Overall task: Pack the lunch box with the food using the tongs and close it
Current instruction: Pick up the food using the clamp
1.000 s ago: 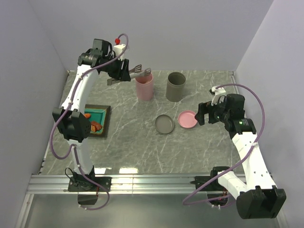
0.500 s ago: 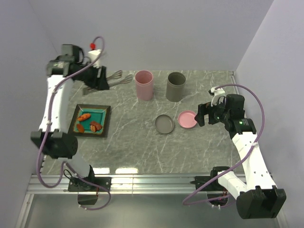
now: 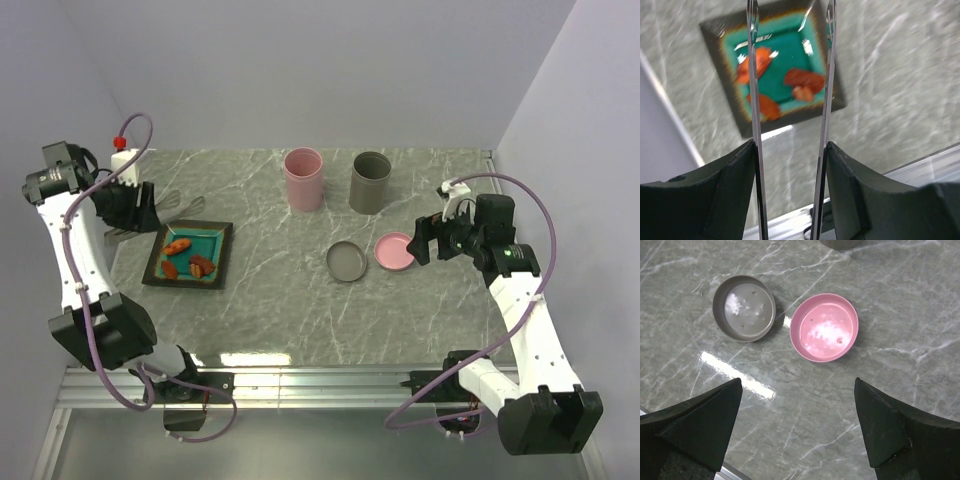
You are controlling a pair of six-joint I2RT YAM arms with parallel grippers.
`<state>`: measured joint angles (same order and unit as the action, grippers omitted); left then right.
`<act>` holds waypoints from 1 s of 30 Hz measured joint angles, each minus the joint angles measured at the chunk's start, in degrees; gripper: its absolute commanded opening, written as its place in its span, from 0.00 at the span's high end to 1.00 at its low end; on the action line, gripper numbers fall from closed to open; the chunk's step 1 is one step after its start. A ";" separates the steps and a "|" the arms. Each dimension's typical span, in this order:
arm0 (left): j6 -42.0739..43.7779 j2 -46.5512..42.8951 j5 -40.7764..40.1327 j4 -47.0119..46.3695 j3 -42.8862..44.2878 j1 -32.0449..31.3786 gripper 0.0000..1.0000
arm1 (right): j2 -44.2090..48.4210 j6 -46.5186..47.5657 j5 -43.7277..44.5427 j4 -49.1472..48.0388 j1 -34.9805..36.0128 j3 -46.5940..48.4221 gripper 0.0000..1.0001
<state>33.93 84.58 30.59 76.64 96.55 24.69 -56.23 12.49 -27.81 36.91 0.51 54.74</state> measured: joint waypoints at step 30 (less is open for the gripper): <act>27.78 9.57 -11.43 -4.13 -8.00 5.29 0.44 | -2.56 0.48 -0.76 0.87 0.28 1.20 0.00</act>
<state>61.71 94.15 19.16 72.51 88.55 29.98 -58.78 12.97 -28.58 37.78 0.80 55.94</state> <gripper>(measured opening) 0.569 0.996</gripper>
